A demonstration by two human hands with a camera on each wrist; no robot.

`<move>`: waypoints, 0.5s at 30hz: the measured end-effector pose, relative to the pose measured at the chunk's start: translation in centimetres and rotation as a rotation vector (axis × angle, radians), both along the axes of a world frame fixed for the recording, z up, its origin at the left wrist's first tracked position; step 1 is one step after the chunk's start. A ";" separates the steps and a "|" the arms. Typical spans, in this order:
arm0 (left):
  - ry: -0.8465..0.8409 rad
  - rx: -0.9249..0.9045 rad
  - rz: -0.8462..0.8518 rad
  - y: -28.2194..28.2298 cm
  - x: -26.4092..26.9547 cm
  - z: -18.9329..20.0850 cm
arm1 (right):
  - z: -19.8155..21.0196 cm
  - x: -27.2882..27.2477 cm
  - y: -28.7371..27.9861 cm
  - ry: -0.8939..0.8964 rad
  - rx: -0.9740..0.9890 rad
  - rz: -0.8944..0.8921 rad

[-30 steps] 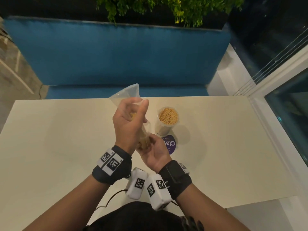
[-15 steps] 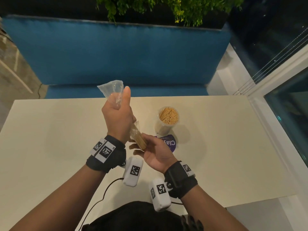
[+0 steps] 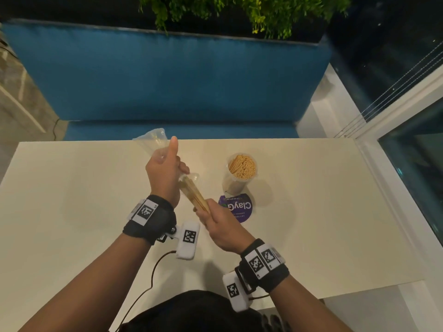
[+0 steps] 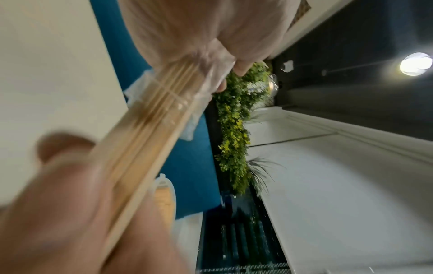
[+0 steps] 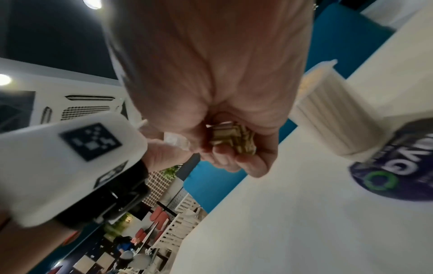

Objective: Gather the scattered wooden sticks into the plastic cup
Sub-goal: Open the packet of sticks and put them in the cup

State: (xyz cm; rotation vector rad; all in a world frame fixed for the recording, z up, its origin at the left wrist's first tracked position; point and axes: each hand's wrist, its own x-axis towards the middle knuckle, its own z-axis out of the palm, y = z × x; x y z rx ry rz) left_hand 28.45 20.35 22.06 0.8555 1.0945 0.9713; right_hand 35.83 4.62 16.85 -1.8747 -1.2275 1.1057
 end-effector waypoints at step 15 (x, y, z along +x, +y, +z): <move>1.162 -0.075 -0.617 -6.6 -1.5 -16.0 | -5.7 5.0 -11.6 0.126 -0.367 -0.245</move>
